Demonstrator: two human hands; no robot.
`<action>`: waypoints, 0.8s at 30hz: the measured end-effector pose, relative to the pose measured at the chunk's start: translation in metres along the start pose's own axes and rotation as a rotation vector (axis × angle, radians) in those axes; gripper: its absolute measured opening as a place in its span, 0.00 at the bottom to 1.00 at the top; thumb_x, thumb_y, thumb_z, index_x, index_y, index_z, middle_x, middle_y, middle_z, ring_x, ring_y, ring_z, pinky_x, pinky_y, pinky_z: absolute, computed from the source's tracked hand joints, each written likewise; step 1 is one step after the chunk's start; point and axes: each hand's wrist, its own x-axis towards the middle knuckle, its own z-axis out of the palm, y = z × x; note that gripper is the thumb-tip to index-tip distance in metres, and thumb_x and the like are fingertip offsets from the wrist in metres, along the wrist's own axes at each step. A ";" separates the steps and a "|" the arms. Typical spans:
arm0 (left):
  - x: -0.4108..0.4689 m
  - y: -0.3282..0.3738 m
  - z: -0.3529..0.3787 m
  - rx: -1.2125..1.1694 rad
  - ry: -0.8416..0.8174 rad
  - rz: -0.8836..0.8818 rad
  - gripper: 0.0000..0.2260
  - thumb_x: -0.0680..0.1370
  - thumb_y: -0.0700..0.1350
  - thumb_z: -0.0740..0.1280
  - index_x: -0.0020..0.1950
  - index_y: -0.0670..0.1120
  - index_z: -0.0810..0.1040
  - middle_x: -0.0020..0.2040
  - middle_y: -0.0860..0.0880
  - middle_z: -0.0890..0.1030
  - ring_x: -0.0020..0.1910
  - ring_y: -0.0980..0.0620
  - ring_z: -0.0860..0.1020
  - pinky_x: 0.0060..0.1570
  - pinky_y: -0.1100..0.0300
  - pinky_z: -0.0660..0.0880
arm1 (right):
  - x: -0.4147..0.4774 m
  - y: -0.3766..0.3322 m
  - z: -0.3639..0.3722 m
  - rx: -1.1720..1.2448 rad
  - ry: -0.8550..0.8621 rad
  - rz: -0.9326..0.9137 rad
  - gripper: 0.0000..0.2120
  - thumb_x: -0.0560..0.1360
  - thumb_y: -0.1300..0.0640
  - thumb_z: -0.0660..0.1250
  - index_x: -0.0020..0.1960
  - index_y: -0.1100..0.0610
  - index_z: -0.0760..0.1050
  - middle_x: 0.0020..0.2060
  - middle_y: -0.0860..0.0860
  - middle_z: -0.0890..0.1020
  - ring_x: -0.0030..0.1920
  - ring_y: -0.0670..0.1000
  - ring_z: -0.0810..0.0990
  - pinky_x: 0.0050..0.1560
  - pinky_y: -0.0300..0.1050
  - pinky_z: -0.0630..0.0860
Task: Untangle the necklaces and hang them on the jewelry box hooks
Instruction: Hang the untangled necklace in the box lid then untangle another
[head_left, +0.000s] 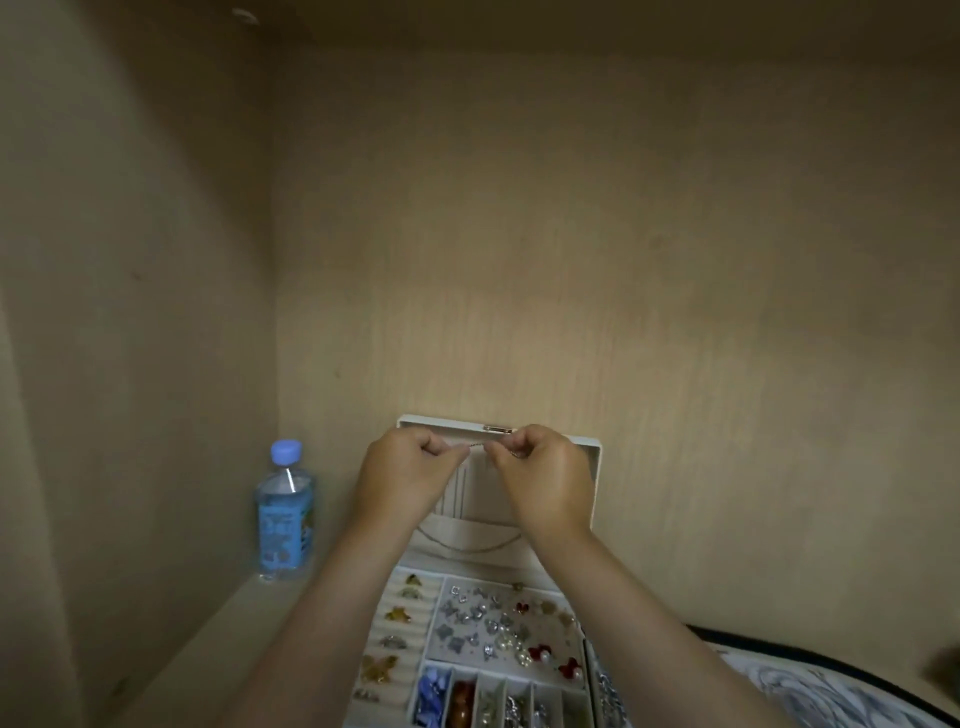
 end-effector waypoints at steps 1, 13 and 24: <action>0.000 0.000 0.005 -0.001 0.002 -0.019 0.12 0.72 0.54 0.75 0.32 0.49 0.80 0.33 0.56 0.82 0.36 0.58 0.80 0.38 0.62 0.74 | 0.000 -0.001 0.003 -0.042 0.031 0.002 0.08 0.73 0.46 0.72 0.41 0.50 0.82 0.35 0.43 0.83 0.37 0.46 0.80 0.35 0.41 0.72; -0.006 -0.004 0.029 -0.065 -0.074 -0.227 0.18 0.74 0.52 0.72 0.28 0.47 0.72 0.26 0.52 0.75 0.28 0.52 0.74 0.29 0.63 0.66 | -0.003 0.017 0.017 -0.389 0.142 -0.282 0.07 0.72 0.53 0.72 0.37 0.52 0.83 0.31 0.48 0.83 0.33 0.51 0.80 0.28 0.38 0.57; -0.019 -0.017 0.026 -0.209 -0.214 -0.208 0.08 0.77 0.46 0.68 0.40 0.50 0.84 0.42 0.55 0.85 0.46 0.53 0.82 0.51 0.53 0.80 | -0.019 0.013 0.010 -0.267 -0.256 -0.086 0.09 0.78 0.47 0.63 0.51 0.48 0.81 0.44 0.44 0.85 0.44 0.47 0.82 0.39 0.41 0.74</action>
